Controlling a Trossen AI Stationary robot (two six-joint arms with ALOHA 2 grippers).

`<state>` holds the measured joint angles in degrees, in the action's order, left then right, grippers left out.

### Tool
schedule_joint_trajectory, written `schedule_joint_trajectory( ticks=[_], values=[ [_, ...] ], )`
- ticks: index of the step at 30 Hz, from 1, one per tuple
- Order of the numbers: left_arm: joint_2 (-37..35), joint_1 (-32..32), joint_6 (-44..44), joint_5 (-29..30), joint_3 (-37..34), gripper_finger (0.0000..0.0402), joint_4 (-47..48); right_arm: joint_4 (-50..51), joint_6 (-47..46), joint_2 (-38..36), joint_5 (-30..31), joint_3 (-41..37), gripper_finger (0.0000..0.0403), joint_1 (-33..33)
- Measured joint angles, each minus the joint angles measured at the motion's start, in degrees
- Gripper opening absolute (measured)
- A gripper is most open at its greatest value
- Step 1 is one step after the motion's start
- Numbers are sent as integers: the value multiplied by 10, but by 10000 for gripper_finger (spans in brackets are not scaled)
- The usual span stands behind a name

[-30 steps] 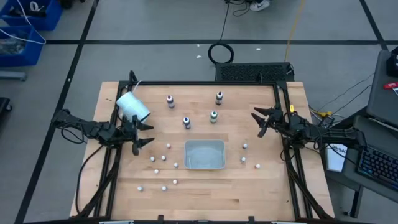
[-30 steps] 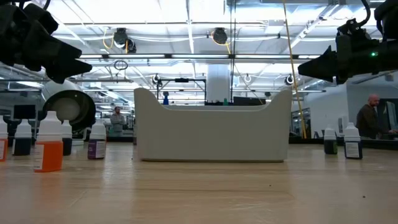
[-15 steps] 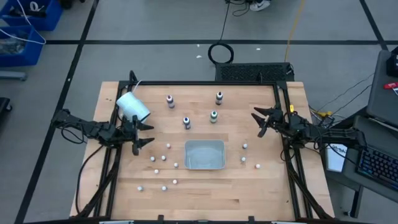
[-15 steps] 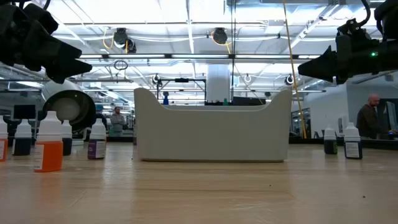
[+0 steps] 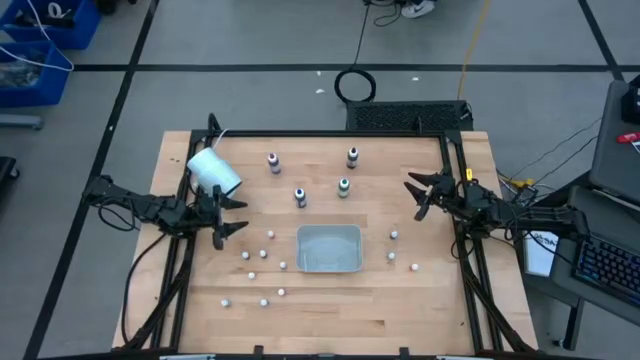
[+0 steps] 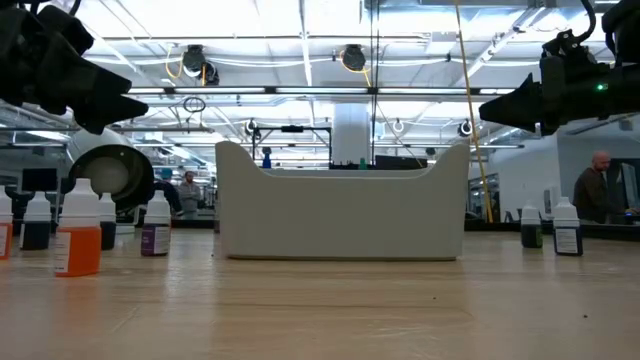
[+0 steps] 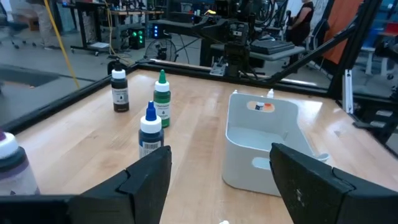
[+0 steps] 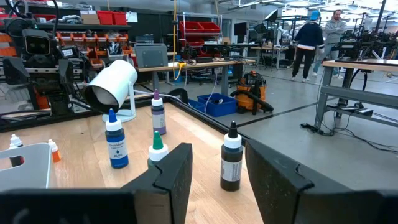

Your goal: Pick & Place food coloring

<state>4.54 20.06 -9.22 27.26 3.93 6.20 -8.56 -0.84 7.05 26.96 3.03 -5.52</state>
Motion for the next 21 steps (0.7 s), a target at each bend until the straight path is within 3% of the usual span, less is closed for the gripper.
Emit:
schedule_joint_trajectory(
  ticks=[7,21],
  values=[
    [0,0,85,13,0,274,-1,0,0,0,0,0,141,0],
    [0,-2,78,34,0,274,-37,-11,-7,0,0,0,141,0]
  ],
)
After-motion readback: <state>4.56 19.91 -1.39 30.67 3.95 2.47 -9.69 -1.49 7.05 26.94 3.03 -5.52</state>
